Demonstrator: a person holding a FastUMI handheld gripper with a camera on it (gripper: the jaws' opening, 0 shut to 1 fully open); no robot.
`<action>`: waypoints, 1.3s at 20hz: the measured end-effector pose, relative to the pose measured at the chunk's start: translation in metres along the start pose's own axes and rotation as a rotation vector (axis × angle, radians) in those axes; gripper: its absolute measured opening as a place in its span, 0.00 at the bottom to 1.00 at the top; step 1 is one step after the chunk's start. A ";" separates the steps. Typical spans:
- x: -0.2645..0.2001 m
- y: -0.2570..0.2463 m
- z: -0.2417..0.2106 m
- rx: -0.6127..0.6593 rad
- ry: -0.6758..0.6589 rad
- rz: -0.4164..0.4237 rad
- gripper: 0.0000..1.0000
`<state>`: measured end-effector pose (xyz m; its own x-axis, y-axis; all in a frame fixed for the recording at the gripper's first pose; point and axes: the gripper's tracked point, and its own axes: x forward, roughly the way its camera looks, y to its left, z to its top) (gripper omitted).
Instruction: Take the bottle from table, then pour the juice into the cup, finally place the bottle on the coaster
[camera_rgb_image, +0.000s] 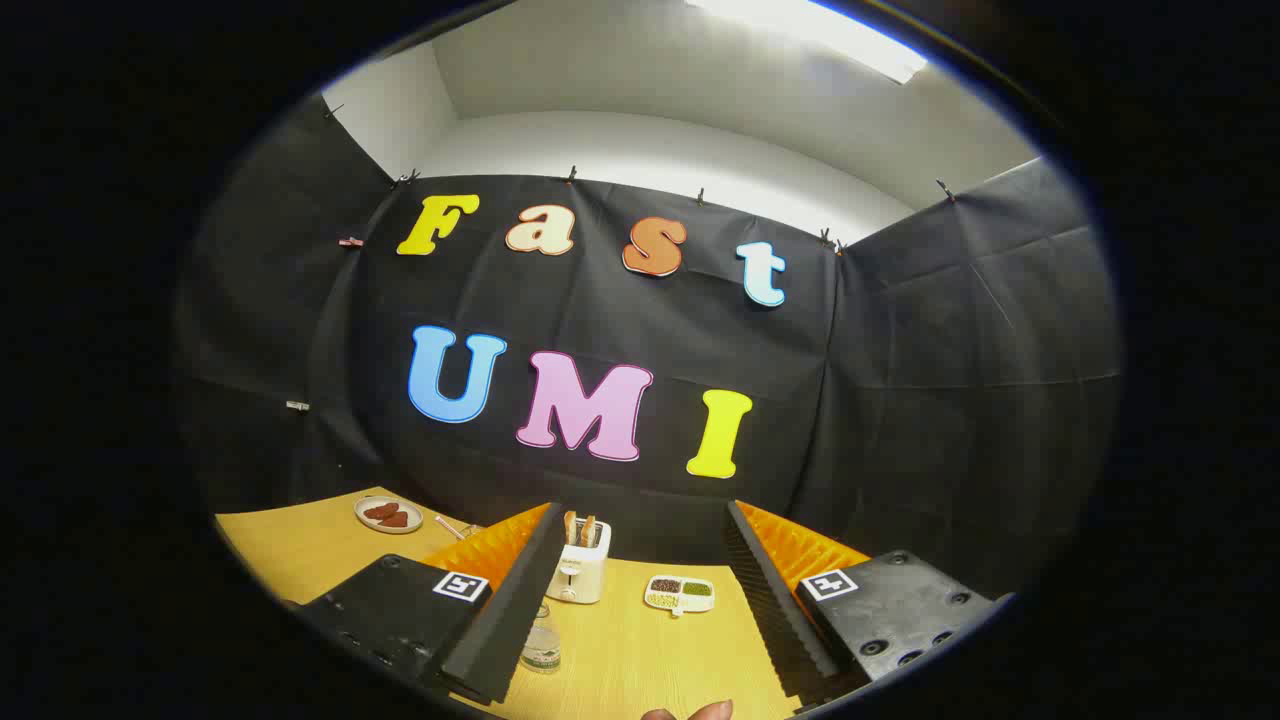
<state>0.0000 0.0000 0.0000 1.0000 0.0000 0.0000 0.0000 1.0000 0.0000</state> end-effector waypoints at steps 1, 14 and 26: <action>-0.001 0.001 0.000 -0.002 0.001 0.001 0.97; -0.016 0.018 -0.001 -0.012 -0.001 0.027 0.97; -0.015 0.083 -0.078 0.040 0.003 0.149 0.97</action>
<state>-0.0154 0.0826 -0.0784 0.9890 0.1481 0.0002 -0.1480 0.9882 0.0403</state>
